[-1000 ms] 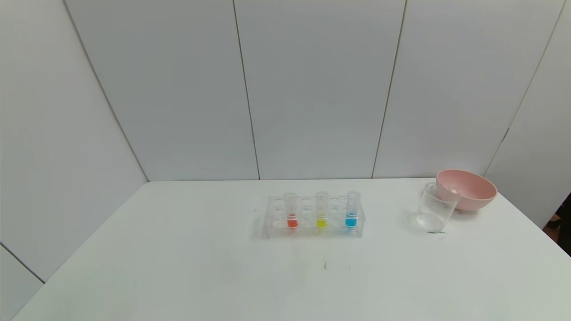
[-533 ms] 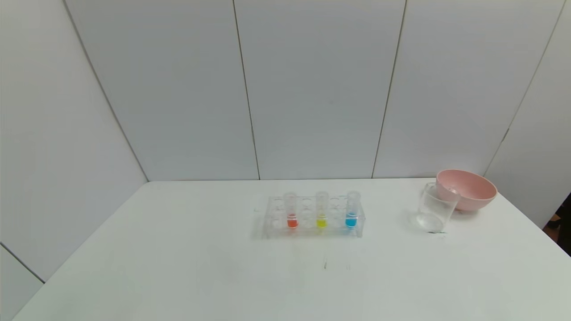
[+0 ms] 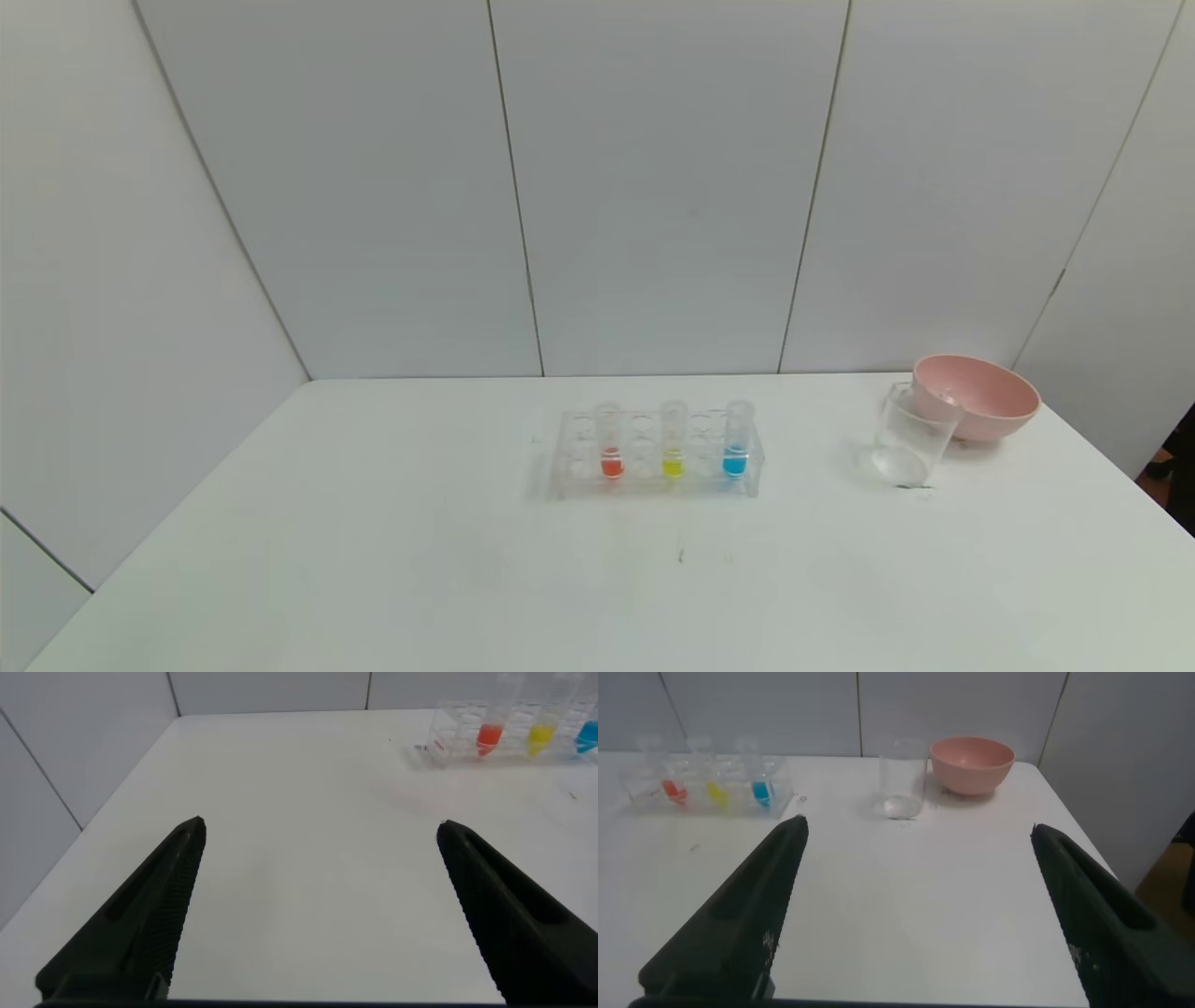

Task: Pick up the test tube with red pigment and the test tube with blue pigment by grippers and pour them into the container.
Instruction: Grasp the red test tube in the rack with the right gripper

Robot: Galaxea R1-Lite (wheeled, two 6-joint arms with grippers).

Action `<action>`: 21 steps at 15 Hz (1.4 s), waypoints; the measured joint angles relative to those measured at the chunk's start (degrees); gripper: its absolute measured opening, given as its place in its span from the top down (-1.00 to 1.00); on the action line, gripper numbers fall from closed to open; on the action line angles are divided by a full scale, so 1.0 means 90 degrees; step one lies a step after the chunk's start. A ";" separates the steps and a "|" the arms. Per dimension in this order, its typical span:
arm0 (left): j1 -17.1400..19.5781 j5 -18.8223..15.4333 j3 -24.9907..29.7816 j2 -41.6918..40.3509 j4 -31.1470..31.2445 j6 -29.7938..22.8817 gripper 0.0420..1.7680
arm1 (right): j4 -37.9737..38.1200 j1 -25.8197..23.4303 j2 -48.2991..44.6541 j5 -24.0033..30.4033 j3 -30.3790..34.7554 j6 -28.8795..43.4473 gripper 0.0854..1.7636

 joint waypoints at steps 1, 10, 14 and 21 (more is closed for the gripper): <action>0.0000 0.0000 0.0000 0.0000 0.0000 0.0000 -1.00 | -0.0274 0.0012 0.0356 0.0012 -0.0133 0.0026 -0.94; 0.0000 0.0000 0.0000 -0.0003 -0.0003 0.0003 -1.00 | -0.3476 0.0824 0.4986 -0.0012 -0.0463 0.0207 -0.94; 0.0000 0.0000 0.0000 0.0000 -0.0003 0.0003 -1.00 | -0.5918 0.2150 0.7856 -0.1178 -0.0861 0.0400 -0.94; 0.0000 0.0000 0.0000 0.0000 0.0000 0.0000 -1.00 | -0.5197 0.5268 1.0214 -0.3741 -0.3370 0.0706 -0.94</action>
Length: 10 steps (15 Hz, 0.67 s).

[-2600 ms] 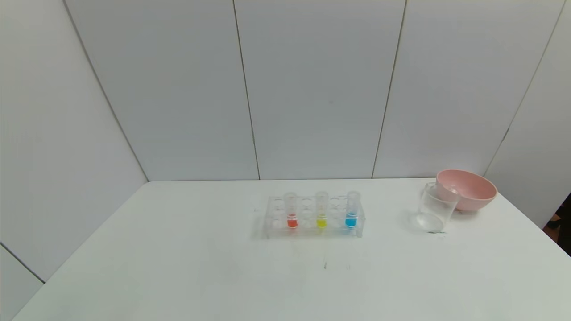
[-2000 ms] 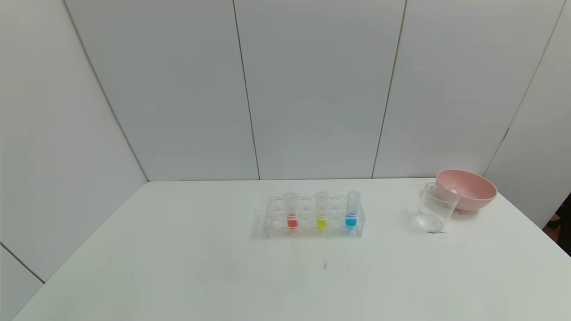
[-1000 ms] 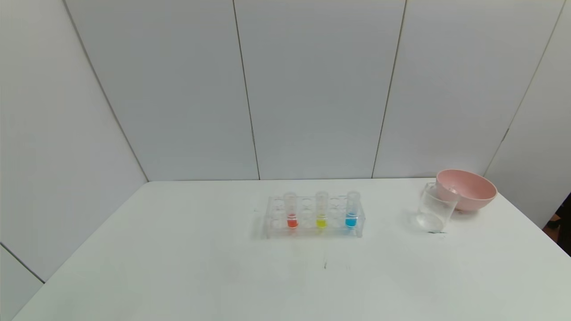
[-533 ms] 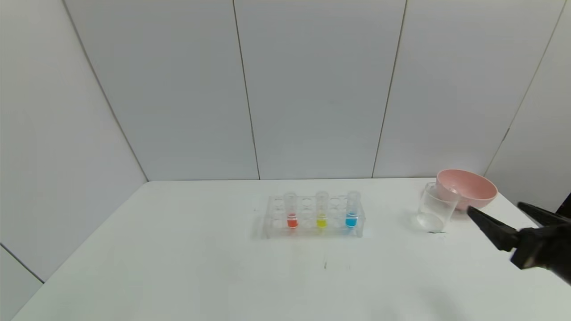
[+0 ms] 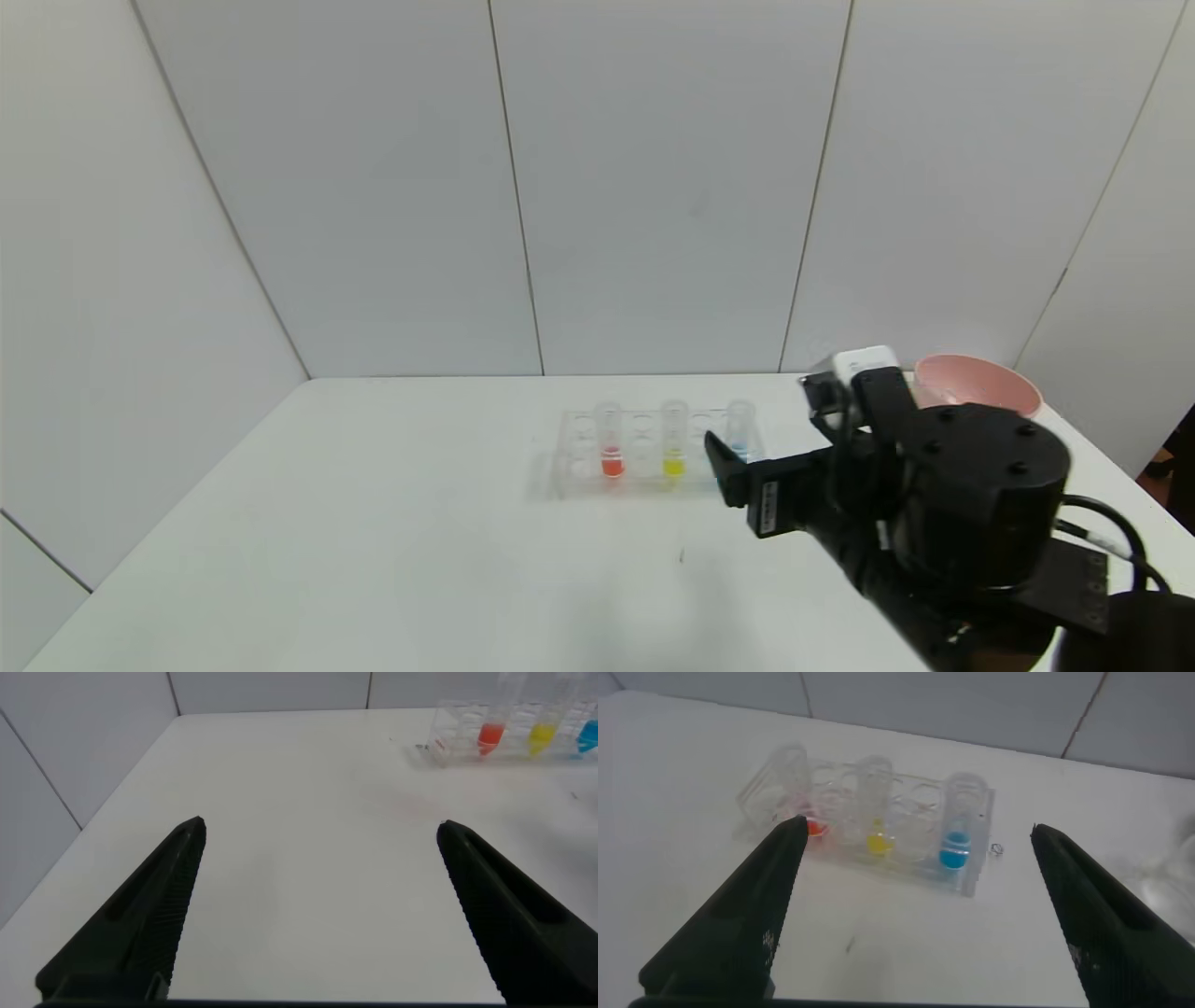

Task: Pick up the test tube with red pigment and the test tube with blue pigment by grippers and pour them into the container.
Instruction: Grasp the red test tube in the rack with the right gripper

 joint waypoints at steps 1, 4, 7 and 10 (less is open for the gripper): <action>0.0000 0.0000 0.0000 0.0000 0.0000 0.0000 -1.00 | 0.0173 0.0306 0.0199 -0.0211 -0.0238 0.0012 -0.94; 0.0000 -0.0003 0.0000 0.0000 0.0000 0.0000 -1.00 | 0.0233 0.0891 0.0744 -0.0624 -0.0725 0.0116 -0.94; 0.0000 0.0000 0.0000 0.0000 -0.0003 0.0000 -1.00 | 0.0240 0.1295 0.1154 -0.0844 -0.0967 0.0375 -0.94; 0.0000 0.0000 0.0000 0.0000 -0.0003 0.0000 -1.00 | 0.0222 0.1448 0.1457 -0.0861 -0.1065 0.0545 -0.94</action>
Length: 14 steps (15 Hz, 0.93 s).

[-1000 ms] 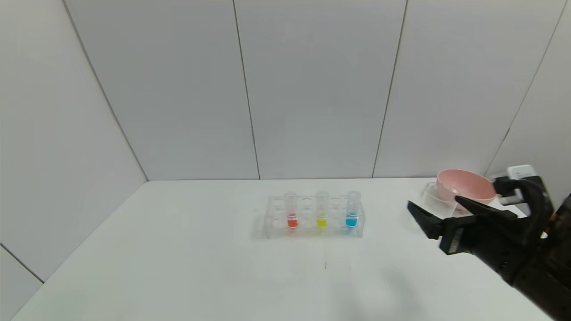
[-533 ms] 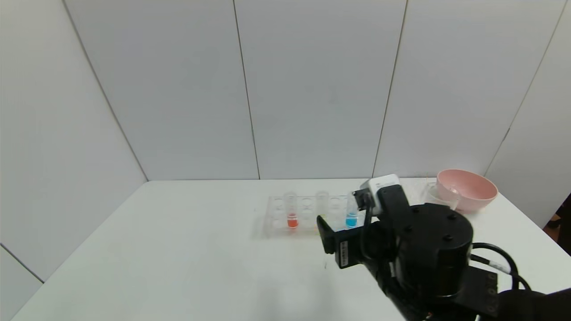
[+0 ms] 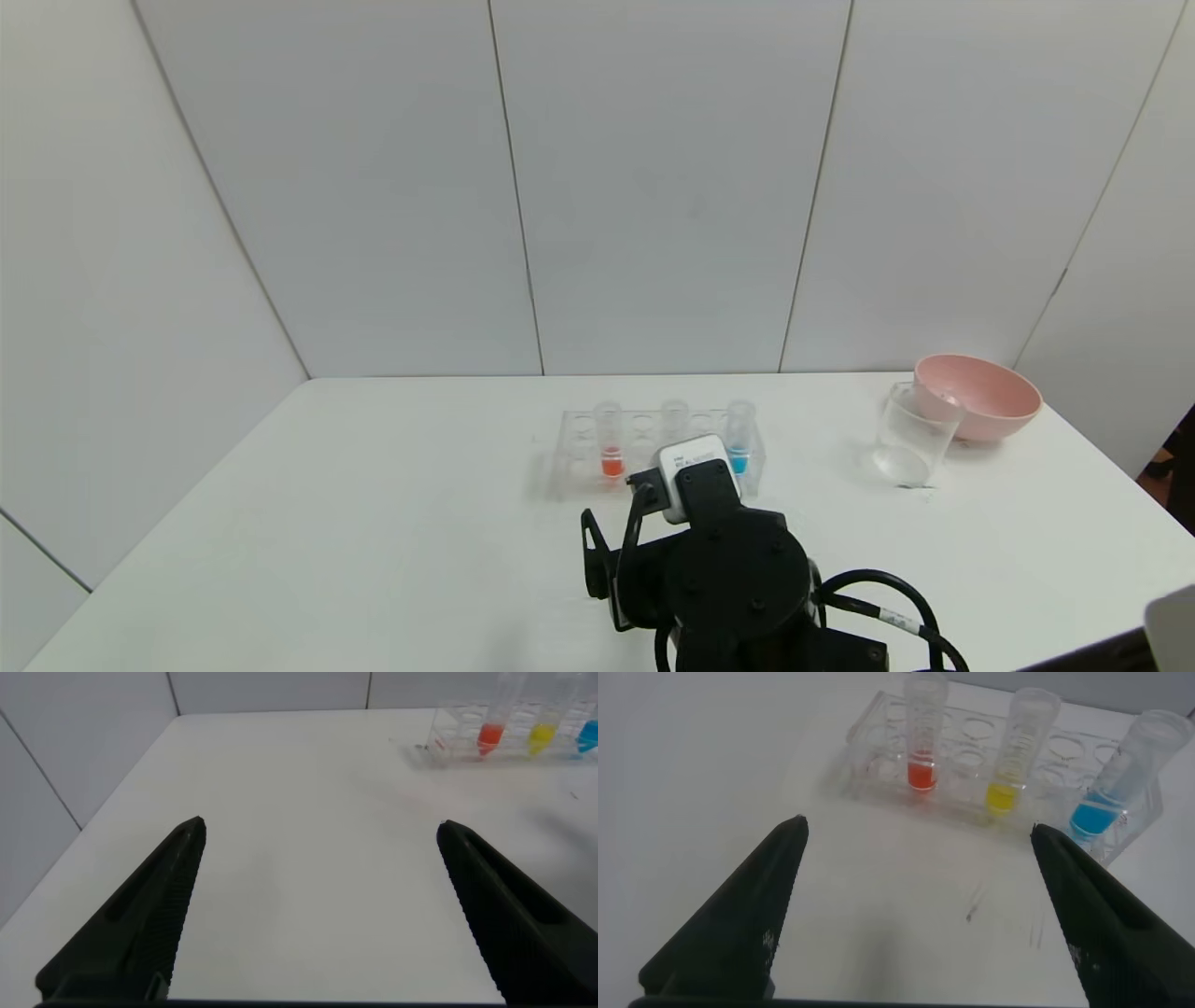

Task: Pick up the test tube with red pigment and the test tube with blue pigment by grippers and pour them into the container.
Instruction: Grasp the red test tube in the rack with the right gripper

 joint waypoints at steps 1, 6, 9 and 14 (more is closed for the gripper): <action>0.0000 0.0000 0.0000 0.0000 0.0000 0.0000 -1.00 | 0.0003 0.0024 0.0068 0.0000 -0.0037 0.0009 -0.94; 0.0000 0.0000 0.0000 0.0000 0.0003 0.0000 -1.00 | 0.0008 0.0000 0.0393 0.0009 -0.0494 0.0009 -0.94; 0.0000 0.0000 0.0000 0.0000 0.0003 0.0000 -1.00 | 0.0051 -0.0095 0.0772 0.0012 -0.1075 -0.0012 -0.94; 0.0000 0.0000 0.0000 0.0000 0.0003 0.0000 -1.00 | 0.0291 -0.0466 0.1483 0.0092 -0.2147 -0.0237 -0.94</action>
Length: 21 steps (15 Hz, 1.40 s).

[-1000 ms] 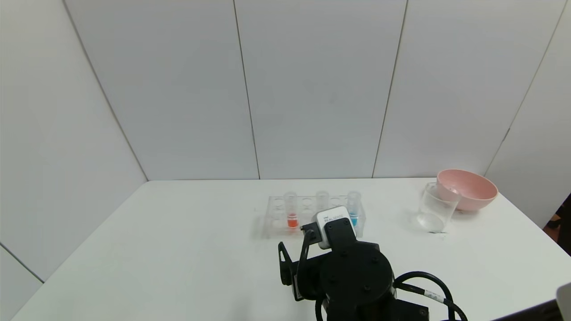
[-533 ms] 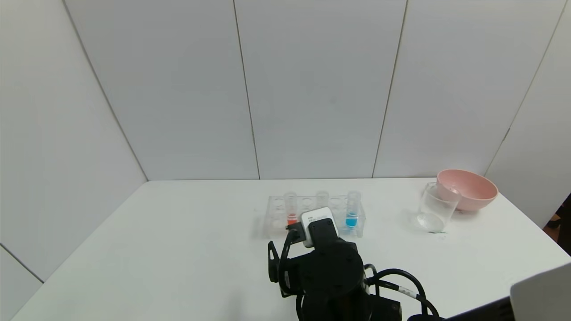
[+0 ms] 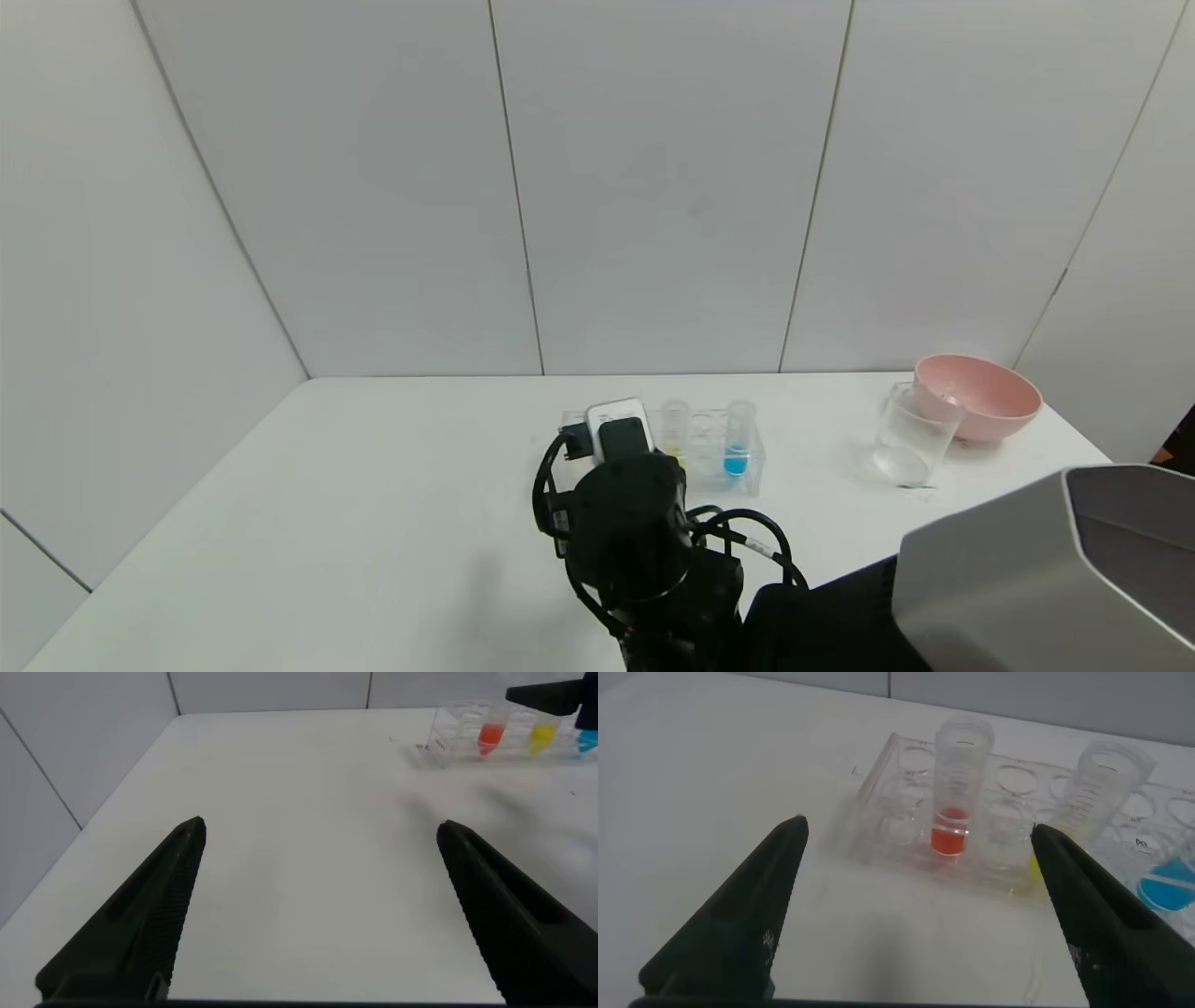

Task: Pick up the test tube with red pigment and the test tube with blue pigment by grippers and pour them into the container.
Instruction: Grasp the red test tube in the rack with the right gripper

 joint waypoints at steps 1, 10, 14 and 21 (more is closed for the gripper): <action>0.0000 0.0000 0.0000 0.0000 -0.0003 0.0000 -1.00 | 0.0100 -0.0100 0.0126 0.0057 -0.0196 -0.0008 -0.94; 0.0000 0.0000 0.0000 0.0000 -0.0003 0.0003 -1.00 | 0.0589 -0.0656 0.1154 0.0274 -0.1940 -0.0310 -0.94; 0.0000 0.0000 0.0000 0.0000 0.0000 0.0000 -1.00 | 0.0589 -0.0784 0.1387 0.0310 -0.2335 -0.0517 -0.94; 0.0000 0.0000 0.0000 0.0000 -0.0003 0.0000 -1.00 | 0.0630 -0.0916 0.1550 0.0367 -0.2582 -0.0562 -0.48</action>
